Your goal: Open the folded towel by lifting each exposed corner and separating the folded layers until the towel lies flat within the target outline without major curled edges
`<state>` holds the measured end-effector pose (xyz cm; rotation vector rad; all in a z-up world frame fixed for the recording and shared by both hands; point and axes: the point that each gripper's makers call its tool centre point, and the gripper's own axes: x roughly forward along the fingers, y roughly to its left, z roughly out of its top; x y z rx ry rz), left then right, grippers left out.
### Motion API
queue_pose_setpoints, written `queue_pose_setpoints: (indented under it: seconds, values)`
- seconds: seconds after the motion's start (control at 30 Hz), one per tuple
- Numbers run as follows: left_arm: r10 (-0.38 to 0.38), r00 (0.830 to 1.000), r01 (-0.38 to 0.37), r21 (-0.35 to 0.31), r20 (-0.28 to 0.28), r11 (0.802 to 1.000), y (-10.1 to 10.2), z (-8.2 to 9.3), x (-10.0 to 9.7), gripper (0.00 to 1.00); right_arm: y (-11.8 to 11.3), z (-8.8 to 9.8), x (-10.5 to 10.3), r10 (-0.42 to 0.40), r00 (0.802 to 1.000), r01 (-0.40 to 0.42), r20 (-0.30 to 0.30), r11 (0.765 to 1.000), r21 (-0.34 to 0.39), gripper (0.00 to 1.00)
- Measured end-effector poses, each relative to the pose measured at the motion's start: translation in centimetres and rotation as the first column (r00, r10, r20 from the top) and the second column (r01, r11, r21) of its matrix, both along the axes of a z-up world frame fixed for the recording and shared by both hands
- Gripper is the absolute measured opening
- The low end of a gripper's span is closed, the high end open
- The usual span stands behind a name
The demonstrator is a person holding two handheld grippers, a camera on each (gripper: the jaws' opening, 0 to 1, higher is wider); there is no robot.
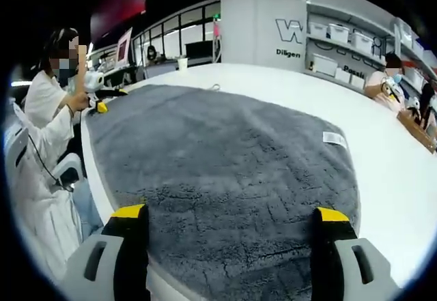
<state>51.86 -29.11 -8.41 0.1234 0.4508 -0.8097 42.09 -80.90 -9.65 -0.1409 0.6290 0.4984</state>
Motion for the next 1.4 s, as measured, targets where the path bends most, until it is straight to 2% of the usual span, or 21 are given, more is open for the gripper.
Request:
queue_pose_setpoints:
  seconds: [0.07, 0.1, 0.17, 0.27, 0.37, 0.5, 0.57, 0.63, 0.73, 0.87, 1.07, 1.2, 1.4]
  values:
    - [0.023, 1.000, -0.024, -0.093, -0.010, 0.995, 0.0, 1.2, 0.0, 0.99, -0.1, 0.2, 0.0, -0.009, 1.000, 0.009, 0.003, 1.000, 0.017, 1.00]
    - [0.037, 0.999, -0.035, -0.127, 0.017, 0.991, 0.1, 2.1, 0.0, 0.99, -0.2, 0.3, 0.0, -0.015, 1.000, 0.015, 0.004, 1.000, 0.019, 1.00]
    - [0.047, 0.999, -0.042, -0.154, 0.026, 0.987, 0.2, 3.2, -0.5, 0.99, -0.4, 0.5, -0.2, -0.022, 1.000, 0.022, 0.002, 1.000, 0.005, 1.00]
    - [0.053, 0.998, -0.048, -0.167, 0.026, 0.985, 0.2, 4.6, -1.7, 0.99, -0.8, 1.2, -1.0, -0.036, 0.999, 0.036, 0.005, 0.999, -0.023, 1.00]
    - [0.075, 0.996, -0.066, -0.176, 0.042, 0.982, 0.5, 5.7, -2.7, 0.99, -1.2, 2.1, -1.6, -0.052, 0.998, 0.052, 0.019, 0.998, -0.019, 1.00]
    - [0.097, 0.994, -0.088, -0.155, 0.053, 0.984, 0.6, 6.6, -4.7, 0.99, -1.7, 3.2, -3.1, -0.077, 0.997, 0.078, 0.023, 0.997, -0.029, 1.00]
    - [0.103, 0.993, -0.096, -0.118, 0.058, 0.988, 0.7, 6.6, -5.9, 0.99, -1.7, 3.6, -3.7, -0.080, 0.996, 0.081, 0.030, 0.996, -0.031, 1.00]
    - [0.105, 0.994, -0.103, -0.040, 0.030, 0.994, 1.0, 5.8, -7.3, 0.99, -1.6, 4.2, -4.4, -0.085, 0.996, 0.086, 0.040, 0.996, -0.023, 1.00]
    - [0.130, 0.992, -0.130, 0.042, 0.004, 0.991, 1.6, 5.1, -9.2, 0.99, -1.2, 5.1, -5.5, -0.088, 0.994, 0.089, 0.069, 0.996, -0.014, 1.00]
    - [0.163, 0.986, -0.165, 0.091, 0.025, 0.982, 2.4, 5.1, -11.8, 0.99, -0.6, 5.5, -7.2, -0.085, 0.993, 0.087, 0.079, 0.996, -0.025, 1.00]
    - [0.227, 0.974, -0.225, 0.128, 0.003, 0.966, 4.7, 3.8, -14.3, 0.99, 0.0, 6.0, -8.9, -0.088, 0.992, 0.091, 0.091, 0.995, -0.032, 1.00]
    - [0.262, 0.965, -0.261, 0.094, -0.004, 0.961, 5.7, 3.4, -15.2, 0.99, 0.3, 6.2, -9.4, -0.082, 0.992, 0.086, 0.096, 0.996, -0.038, 1.00]
    - [0.261, 0.965, -0.260, 0.067, -0.003, 0.963, 6.0, 3.3, -15.4, 0.99, 0.1, 6.1, -9.4, -0.083, 0.993, 0.088, 0.089, 0.995, -0.047, 1.00]
